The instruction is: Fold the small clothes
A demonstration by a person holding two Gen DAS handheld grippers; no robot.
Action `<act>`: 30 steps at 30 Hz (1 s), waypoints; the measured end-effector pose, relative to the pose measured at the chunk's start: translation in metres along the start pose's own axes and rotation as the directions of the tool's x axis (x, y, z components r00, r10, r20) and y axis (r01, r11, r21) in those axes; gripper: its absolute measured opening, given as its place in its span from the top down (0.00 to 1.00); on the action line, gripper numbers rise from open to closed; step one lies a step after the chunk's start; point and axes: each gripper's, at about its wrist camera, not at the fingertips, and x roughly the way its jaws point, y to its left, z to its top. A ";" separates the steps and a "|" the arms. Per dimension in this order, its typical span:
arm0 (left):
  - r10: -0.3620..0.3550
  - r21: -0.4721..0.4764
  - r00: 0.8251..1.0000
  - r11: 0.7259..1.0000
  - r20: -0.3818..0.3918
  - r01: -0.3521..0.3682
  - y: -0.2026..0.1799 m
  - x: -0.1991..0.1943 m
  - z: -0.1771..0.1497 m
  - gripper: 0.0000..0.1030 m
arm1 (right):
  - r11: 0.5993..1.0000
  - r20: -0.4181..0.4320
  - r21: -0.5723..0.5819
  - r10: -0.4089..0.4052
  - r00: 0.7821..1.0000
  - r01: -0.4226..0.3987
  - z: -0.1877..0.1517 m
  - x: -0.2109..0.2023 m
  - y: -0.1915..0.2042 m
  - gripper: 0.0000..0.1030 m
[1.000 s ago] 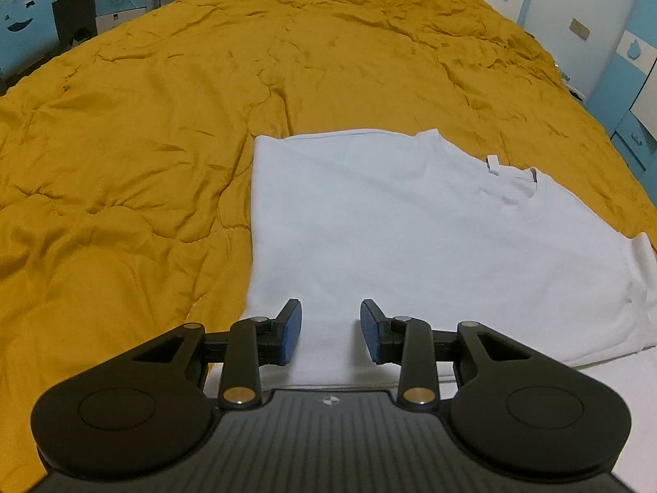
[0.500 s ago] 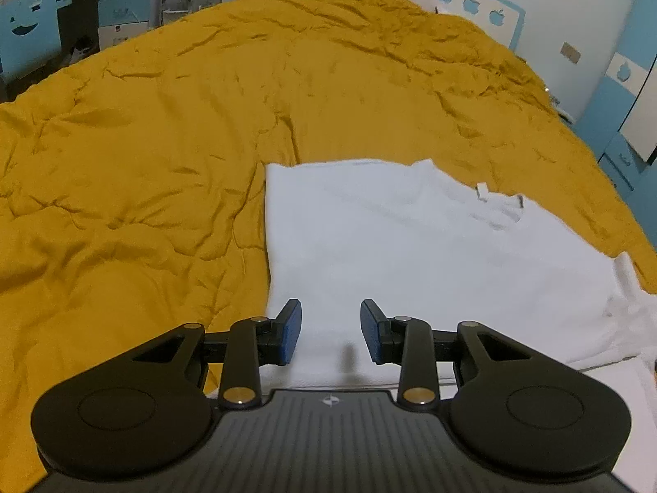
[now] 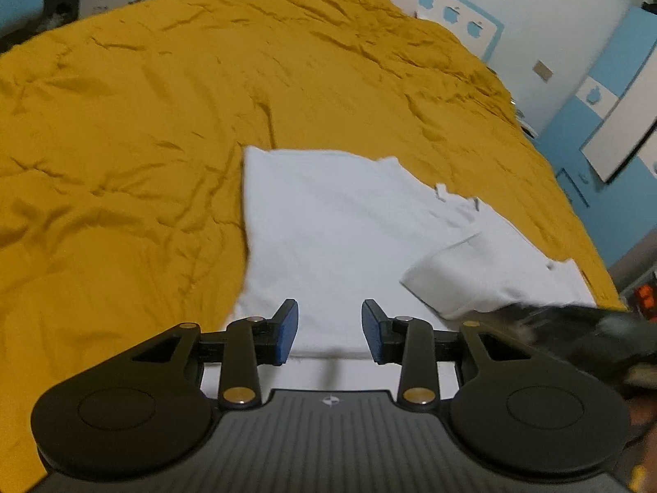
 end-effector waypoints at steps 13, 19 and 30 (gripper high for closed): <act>-0.254 -0.175 0.967 0.953 -0.031 0.245 0.001 0.019 0.000 0.42 | 0.967 -0.079 0.097 0.245 0.966 -0.237 -0.034 -0.003 -0.007 0.64; -0.376 -0.277 0.925 0.897 -0.063 0.345 -0.008 0.046 0.009 0.33 | 0.933 0.006 0.210 0.296 0.955 -0.291 -0.037 -0.036 -0.034 0.58; -0.427 -0.384 0.903 0.841 -0.039 0.381 -0.027 0.071 0.016 0.33 | 0.939 0.072 0.330 0.074 0.995 -0.094 -0.029 -0.022 -0.068 0.80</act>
